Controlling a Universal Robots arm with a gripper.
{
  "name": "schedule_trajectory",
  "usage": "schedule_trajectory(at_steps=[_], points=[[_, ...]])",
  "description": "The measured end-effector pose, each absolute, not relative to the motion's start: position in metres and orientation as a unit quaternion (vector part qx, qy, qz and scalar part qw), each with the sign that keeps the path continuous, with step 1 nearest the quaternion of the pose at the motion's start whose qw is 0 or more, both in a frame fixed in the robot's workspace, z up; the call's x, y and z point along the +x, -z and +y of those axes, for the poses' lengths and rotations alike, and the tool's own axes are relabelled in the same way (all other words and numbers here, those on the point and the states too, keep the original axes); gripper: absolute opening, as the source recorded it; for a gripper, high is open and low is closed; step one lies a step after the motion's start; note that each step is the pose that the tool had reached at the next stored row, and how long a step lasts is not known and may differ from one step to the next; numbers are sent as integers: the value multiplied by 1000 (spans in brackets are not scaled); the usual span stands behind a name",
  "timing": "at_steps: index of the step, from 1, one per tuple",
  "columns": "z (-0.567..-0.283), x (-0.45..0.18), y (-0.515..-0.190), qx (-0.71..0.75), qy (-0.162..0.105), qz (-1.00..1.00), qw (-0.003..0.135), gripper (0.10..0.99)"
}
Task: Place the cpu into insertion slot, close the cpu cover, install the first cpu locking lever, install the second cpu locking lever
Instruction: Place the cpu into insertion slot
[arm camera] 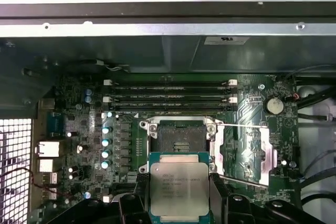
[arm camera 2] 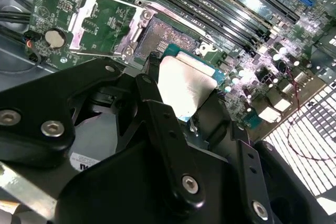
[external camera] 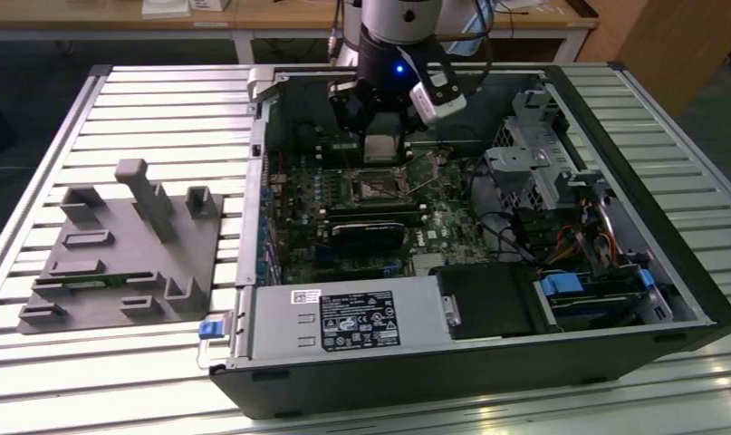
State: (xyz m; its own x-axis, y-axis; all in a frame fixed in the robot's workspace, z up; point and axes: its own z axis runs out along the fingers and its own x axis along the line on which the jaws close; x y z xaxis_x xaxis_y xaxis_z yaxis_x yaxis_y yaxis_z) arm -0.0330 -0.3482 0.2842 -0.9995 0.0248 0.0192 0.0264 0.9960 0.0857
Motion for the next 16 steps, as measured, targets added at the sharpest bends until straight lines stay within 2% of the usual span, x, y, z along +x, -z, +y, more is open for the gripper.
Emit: schedule_trajectory(at_steps=[16], points=[[-348, -33, -260, -13, 43, -999, 9, 541]])
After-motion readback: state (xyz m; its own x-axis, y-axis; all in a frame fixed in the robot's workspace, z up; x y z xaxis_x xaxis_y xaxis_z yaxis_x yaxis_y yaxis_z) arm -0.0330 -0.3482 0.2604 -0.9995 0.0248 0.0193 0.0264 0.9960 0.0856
